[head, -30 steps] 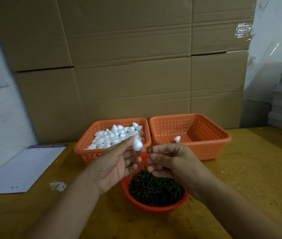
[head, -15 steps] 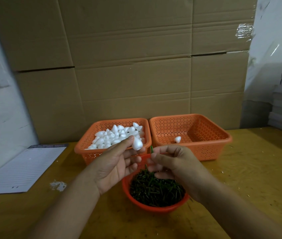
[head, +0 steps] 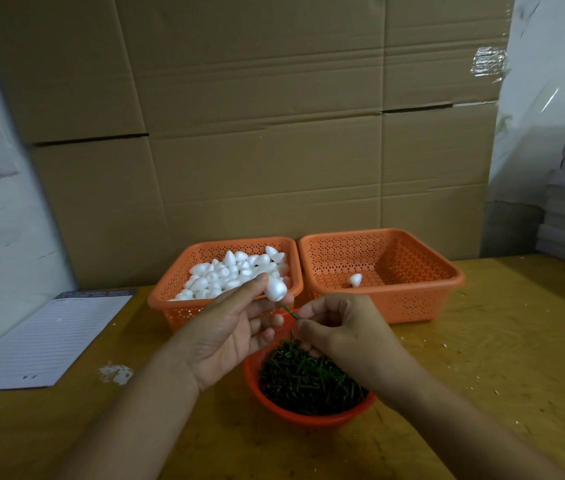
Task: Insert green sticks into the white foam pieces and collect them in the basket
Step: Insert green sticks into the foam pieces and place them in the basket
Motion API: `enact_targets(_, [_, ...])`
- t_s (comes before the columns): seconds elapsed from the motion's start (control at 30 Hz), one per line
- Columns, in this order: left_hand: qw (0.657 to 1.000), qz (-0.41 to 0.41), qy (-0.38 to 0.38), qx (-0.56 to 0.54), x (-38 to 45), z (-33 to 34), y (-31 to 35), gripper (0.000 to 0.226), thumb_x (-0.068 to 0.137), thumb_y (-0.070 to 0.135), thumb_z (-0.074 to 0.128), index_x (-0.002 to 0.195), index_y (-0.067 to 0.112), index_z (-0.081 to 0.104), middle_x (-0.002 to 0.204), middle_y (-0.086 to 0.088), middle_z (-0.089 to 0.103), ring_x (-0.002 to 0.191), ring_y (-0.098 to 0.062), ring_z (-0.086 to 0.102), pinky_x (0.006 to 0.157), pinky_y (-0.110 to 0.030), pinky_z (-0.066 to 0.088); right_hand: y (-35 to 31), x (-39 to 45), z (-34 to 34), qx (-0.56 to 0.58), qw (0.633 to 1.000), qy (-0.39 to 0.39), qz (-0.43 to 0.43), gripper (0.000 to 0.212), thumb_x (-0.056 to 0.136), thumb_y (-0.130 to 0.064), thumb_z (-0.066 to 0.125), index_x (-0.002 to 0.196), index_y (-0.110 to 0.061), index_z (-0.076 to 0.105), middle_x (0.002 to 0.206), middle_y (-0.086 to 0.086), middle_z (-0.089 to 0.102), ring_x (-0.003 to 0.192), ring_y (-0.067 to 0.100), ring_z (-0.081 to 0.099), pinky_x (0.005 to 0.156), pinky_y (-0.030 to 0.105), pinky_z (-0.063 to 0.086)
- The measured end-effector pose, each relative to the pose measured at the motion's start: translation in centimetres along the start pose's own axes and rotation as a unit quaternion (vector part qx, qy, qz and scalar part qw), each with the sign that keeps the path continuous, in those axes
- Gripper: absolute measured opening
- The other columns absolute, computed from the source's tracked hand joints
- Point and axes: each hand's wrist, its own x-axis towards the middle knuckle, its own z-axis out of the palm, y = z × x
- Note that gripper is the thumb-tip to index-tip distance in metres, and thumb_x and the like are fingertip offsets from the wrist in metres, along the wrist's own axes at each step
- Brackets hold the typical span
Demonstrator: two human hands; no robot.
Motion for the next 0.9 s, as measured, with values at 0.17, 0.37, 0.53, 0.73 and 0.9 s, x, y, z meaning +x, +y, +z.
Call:
enact_targets(0.17, [1.0, -0.003, -0.001, -0.002, -0.1, 0.1, 0.0, 0.049, 0.081, 0.04, 0.072, 0.123, 0.016, 0.065, 0.108, -0.009, 0.075, 0.071, -0.01, 0.066, 0.058, -0.022, 0.054, 0.1, 0.1, -0.2, -0.033, 0.999, 0.032, -0.024, 0.011, 0.088, -0.014, 0.072, 0.079, -0.019, 0.073, 0.064, -0.005, 0.07, 0.056, 0.003, 0.062, 0.052, 0.022, 0.049])
enact_targets(0.37, [1.0, 0.002, 0.001, 0.02, -0.3, 0.4, 0.0, 0.045, 0.08, 0.041, 0.072, 0.119, 0.017, 0.069, 0.109, -0.009, 0.075, 0.072, -0.01, 0.067, 0.059, -0.022, 0.054, 0.0, 0.2, -0.2, -0.033, 0.998, 0.038, -0.025, 0.01, 0.088, -0.015, 0.071, 0.08, -0.019, 0.075, 0.063, -0.007, 0.07, 0.054, 0.001, 0.061, 0.05, 0.017, 0.044])
enact_targets(0.53, [0.999, 0.005, -0.004, 0.038, -0.5, 0.7, 0.0, 0.043, 0.084, 0.037, 0.071, 0.119, 0.013, 0.069, 0.111, -0.01, 0.075, 0.075, -0.012, 0.068, 0.062, -0.022, 0.054, 0.0, 0.2, -0.1, -0.036, 0.998, 0.049, -0.027, 0.009, 0.087, -0.014, 0.071, 0.081, -0.019, 0.074, 0.064, -0.006, 0.071, 0.054, 0.001, 0.062, 0.05, 0.017, 0.045])
enact_targets(0.73, [0.998, 0.012, 0.005, 0.057, -0.7, 1.0, 0.0, 0.046, 0.075, 0.038, 0.077, 0.113, 0.012, 0.071, 0.106, -0.01, 0.076, 0.078, -0.013, 0.07, 0.063, -0.022, 0.055, -0.1, 0.0, -0.2, -0.04, 0.998, 0.048, -0.033, 0.01, 0.089, -0.016, 0.07, 0.082, -0.021, 0.075, 0.064, -0.008, 0.071, 0.052, 0.001, 0.061, 0.048, 0.015, 0.044])
enact_targets(0.9, [0.997, 0.019, 0.006, 0.069, -0.9, 1.3, -0.1, 0.042, 0.068, 0.039, 0.08, 0.102, 0.016, 0.077, 0.105, -0.01, 0.076, 0.08, -0.015, 0.07, 0.066, -0.023, 0.056, -0.3, -0.2, -0.1, -0.004, 0.999, 0.047, -0.012, 0.012, 0.09, -0.013, 0.069, 0.081, -0.018, 0.076, 0.063, 0.0, 0.071, 0.054, 0.005, 0.062, 0.052, 0.019, 0.048])
